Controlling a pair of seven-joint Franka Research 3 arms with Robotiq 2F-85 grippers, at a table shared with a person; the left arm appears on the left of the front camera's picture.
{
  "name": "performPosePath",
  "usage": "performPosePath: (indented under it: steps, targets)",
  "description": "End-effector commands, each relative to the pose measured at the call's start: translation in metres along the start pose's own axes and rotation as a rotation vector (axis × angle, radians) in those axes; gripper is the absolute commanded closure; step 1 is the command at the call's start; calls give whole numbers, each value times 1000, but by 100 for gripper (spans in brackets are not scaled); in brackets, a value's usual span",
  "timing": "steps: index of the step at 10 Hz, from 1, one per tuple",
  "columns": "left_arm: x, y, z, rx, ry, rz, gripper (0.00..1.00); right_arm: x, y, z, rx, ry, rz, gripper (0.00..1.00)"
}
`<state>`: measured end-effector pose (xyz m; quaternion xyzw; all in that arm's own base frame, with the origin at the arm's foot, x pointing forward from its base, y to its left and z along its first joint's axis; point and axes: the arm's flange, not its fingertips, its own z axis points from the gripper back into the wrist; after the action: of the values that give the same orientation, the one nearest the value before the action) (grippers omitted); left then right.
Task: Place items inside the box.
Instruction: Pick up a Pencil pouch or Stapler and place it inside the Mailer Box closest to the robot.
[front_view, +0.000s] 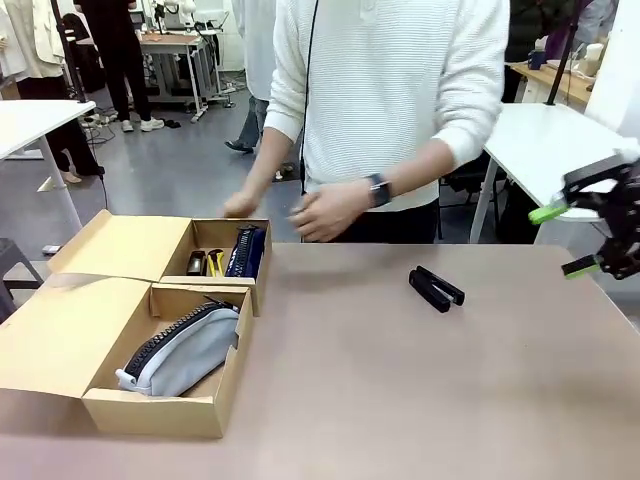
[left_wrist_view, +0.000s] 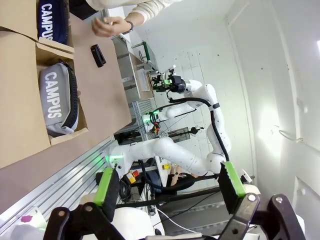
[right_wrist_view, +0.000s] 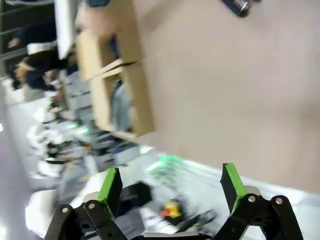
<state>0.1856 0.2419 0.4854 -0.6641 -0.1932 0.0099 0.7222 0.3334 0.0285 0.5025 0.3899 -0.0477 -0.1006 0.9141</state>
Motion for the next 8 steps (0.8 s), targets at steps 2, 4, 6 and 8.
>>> performPosePath:
  steps: [2,4,6,8]
  targets:
    - [0,-3,0,-16,-6,-18,0,42,25,-49,-295,-249,231,0]
    - [0,-3,0,-16,-6,-18,0,23,37,-47,-230,-125,191,0]
    - [0,-3,0,-16,-6,-18,0,18,20,-39,-79,-148,379,0]
    - [0,-3,0,-16,-6,-18,0,-10,-18,12,79,-275,418,0]
